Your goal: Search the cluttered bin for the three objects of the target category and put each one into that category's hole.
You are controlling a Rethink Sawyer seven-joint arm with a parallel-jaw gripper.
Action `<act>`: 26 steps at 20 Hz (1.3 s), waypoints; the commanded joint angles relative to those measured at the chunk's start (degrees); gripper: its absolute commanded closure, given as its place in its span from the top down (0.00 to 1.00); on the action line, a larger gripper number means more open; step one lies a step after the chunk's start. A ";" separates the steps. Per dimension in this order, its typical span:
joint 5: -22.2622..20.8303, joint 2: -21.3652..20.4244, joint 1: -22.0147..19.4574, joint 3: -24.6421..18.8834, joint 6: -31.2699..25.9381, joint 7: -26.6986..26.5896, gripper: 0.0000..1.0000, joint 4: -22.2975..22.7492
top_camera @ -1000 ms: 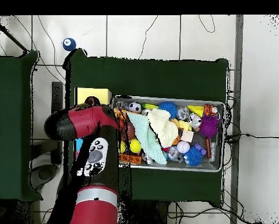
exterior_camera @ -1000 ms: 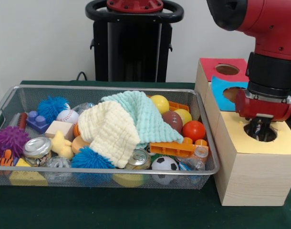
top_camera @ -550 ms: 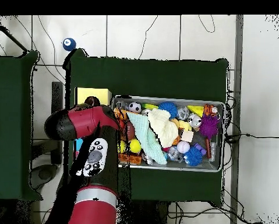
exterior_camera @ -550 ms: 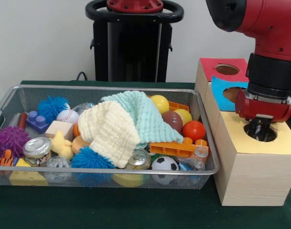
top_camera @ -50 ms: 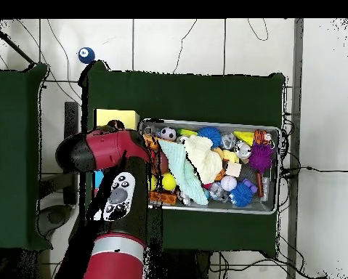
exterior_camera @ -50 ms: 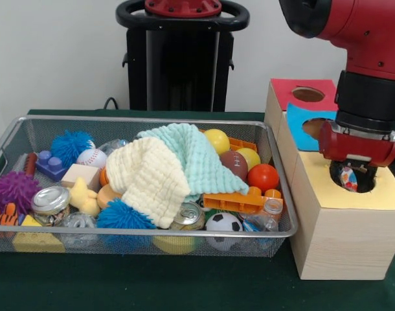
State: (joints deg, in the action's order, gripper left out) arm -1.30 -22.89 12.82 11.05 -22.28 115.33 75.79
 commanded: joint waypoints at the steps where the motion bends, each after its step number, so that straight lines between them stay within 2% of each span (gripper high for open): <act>1: 2.78 3.75 -1.06 -3.04 -9.06 9.17 1.00 5.63; 7: 3.93 4.12 -0.42 -1.81 -10.21 9.54 1.00 4.60; 8: 4.02 4.12 -0.39 -1.75 -10.00 9.18 0.00 4.67; 16: 4.44 4.24 0.39 -0.60 -9.80 10.01 0.00 4.21; 20: 5.21 1.93 0.20 -0.88 -12.28 9.24 0.00 4.29; 26: 7.16 -3.86 0.23 -1.58 -22.87 8.05 0.00 1.35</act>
State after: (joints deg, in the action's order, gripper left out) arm 3.09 -23.28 13.22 11.74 -29.26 115.33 75.87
